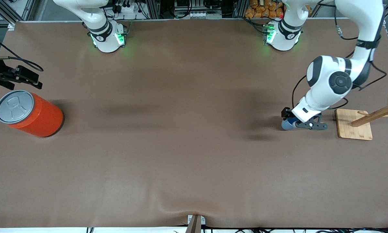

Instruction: Flip cup

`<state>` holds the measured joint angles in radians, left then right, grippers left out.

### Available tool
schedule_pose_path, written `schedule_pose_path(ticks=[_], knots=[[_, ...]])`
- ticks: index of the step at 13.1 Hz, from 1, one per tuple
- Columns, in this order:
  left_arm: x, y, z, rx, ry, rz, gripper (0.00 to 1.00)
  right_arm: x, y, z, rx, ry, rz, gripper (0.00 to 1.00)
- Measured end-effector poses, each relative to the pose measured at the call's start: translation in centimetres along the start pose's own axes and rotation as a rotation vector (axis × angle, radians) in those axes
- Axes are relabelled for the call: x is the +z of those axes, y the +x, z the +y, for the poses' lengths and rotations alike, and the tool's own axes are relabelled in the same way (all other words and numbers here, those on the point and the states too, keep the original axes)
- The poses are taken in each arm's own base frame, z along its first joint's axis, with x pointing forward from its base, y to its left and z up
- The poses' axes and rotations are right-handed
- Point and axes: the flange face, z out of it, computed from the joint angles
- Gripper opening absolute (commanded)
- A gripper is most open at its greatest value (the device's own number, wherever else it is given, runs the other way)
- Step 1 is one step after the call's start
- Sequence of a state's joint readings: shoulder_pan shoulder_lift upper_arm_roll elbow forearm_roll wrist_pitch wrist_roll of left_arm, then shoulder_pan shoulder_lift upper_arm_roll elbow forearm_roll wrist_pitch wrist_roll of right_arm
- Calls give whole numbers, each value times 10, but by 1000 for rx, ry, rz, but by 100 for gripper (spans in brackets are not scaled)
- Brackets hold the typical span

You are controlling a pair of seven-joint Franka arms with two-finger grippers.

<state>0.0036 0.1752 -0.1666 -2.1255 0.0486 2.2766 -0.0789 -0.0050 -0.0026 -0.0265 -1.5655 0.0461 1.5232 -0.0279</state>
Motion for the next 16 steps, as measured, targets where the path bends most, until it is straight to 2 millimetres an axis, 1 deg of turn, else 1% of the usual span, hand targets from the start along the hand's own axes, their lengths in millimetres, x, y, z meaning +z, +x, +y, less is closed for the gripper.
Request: schedule_pose_path(ticks=[1,3,4,5,6,8,10,14,16], knots=[[-33,9,5,8,5,-19,100,1,-1,0,8,3,-7,100],[-105,24,17,24,12,-35,100,3,-4,-1,27,7,-33,100],[-131,29,18,26,12,-29,100,4,-4,-1,31,8,-40,100],[-151,33,17,23,11,-11,100,4,-5,-1,34,8,-46,100],[-166,37,14,16,10,14,100,5,-6,-2,36,9,-52,100],[-185,43,-1,-11,8,53,100,6,-7,-3,52,9,-67,100],[-194,46,-20,-46,0,71,100,6,-8,-4,55,9,-74,100],[-204,48,-30,-65,-6,91,100,6,-8,-6,53,9,-74,100],[-212,45,-41,-84,3,92,100,3,-8,-11,44,8,-65,100]])
